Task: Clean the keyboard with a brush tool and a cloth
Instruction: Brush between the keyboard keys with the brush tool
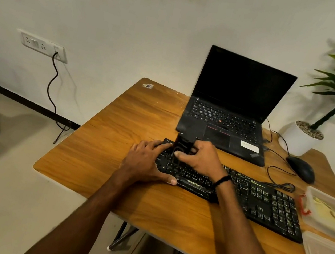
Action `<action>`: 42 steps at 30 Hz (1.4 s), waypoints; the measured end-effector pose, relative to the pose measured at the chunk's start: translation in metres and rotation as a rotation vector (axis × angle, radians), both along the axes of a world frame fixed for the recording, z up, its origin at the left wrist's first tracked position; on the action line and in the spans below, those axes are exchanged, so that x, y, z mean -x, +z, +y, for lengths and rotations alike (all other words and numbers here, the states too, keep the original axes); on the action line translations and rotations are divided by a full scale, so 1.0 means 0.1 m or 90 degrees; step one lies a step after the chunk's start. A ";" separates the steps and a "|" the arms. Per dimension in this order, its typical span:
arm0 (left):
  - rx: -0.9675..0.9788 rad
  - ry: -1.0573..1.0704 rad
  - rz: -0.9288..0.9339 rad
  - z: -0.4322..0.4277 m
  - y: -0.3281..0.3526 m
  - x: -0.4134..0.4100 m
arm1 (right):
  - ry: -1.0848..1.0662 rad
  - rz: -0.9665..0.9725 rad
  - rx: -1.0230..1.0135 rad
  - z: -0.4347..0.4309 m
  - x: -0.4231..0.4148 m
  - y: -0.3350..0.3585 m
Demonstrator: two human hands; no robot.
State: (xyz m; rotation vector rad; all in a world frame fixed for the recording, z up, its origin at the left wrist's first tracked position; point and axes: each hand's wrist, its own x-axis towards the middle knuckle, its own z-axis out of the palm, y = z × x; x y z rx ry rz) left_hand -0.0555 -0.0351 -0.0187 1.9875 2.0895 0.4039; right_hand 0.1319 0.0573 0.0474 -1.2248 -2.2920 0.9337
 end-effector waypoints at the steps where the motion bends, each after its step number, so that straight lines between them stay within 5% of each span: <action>1: 0.007 0.000 0.005 0.00 0.00 0.01 | 0.031 -0.007 -0.005 -0.02 0.03 0.00; 5: 0.002 -0.004 0.000 -0.01 -0.01 0.01 | -0.073 0.041 -0.097 0.09 0.00 0.04; 9: -0.008 0.000 -0.007 0.00 -0.06 0.04 | 0.054 0.078 0.040 0.04 -0.04 -0.09; 14: -0.020 -0.001 -0.023 -0.04 -0.07 0.03 | -0.054 0.135 -0.025 0.12 -0.04 -0.07; 18: 0.000 0.011 -0.017 -0.06 -0.03 0.01 | 0.091 0.115 0.082 0.02 0.02 -0.12; 23: 0.004 0.021 -0.028 -0.07 0.01 -0.01 | -0.079 0.100 -0.103 0.04 0.03 -0.07; 28: -0.001 0.019 -0.029 -0.05 -0.03 0.03 | 0.134 0.100 0.081 0.00 0.04 -0.11; 32: -0.014 0.003 -0.037 -0.04 -0.04 0.03 | -0.071 0.129 -0.078 0.07 0.09 -0.04; 36: -0.011 0.002 -0.041 -0.02 -0.04 0.05 | 0.107 0.117 0.107 -0.01 0.14 -0.09; 40: -0.029 0.002 -0.049 0.00 -0.07 0.06 | -0.079 0.097 -0.109 0.08 0.20 -0.06; 42: -0.026 0.000 -0.050 0.00 -0.08 0.06 | -0.070 0.110 -0.089 0.06 0.17 -0.10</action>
